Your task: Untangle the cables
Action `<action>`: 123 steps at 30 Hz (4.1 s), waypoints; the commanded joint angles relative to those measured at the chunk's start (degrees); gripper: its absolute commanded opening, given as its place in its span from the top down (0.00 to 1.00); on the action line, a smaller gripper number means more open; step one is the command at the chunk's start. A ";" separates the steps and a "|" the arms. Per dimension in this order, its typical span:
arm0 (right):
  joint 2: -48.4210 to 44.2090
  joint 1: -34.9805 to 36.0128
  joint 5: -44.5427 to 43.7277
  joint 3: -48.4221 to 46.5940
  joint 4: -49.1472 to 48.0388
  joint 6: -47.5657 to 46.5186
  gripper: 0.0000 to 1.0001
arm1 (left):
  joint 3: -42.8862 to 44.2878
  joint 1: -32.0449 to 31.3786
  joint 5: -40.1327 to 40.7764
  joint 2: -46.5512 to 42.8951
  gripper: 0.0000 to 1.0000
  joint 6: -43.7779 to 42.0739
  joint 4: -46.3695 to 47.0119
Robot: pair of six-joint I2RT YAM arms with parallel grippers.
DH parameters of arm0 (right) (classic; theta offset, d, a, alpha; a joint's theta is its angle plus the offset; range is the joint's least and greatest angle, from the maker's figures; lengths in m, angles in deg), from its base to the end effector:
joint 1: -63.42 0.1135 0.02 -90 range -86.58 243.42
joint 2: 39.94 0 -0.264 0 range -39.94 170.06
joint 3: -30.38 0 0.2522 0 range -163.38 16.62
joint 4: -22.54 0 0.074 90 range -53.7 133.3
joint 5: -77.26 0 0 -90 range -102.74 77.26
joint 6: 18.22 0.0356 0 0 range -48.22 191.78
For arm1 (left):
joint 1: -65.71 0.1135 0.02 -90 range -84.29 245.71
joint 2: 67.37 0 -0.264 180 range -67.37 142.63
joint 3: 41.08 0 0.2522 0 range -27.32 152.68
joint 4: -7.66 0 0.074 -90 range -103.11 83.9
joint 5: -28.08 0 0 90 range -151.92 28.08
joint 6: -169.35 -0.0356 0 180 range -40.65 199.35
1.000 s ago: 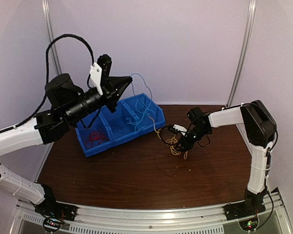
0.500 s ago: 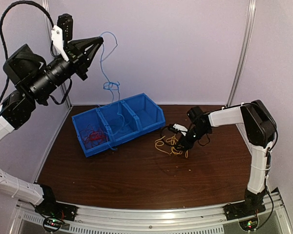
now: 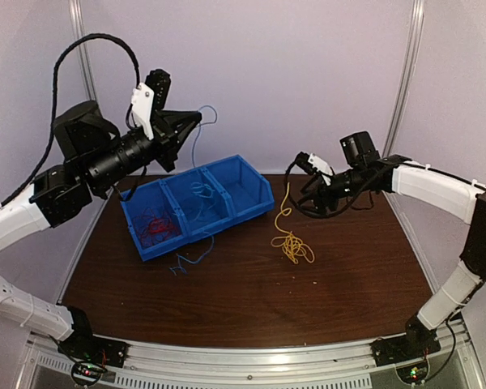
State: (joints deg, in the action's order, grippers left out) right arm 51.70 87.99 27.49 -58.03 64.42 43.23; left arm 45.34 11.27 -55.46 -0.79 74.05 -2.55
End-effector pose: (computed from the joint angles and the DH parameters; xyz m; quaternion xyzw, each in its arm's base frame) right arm 0.3094 0.1668 0.2915 -0.5055 0.7176 0.3052 0.3693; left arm 0.1545 -0.2093 0.4596 0.2835 0.5801 -0.2841 0.7088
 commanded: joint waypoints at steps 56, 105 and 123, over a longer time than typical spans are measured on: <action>6.76 9.37 -64.85 6.91 -8.08 -10.11 0.28 | -26.65 -0.10 -13.64 9.53 1.00 19.41 27.36; -5.36 -6.80 -48.67 9.00 -2.80 -4.58 0.28 | -4.29 -1.19 -35.83 45.35 1.00 36.64 48.32; -18.98 -8.58 17.16 18.55 -14.63 9.23 0.24 | 12.14 -1.29 -21.87 35.41 1.00 27.60 31.42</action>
State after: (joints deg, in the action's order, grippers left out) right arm 31.07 79.65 23.84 -41.73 54.98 49.00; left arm 54.56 10.11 -81.95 37.97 104.48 31.76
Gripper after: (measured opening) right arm 0.751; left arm 0.012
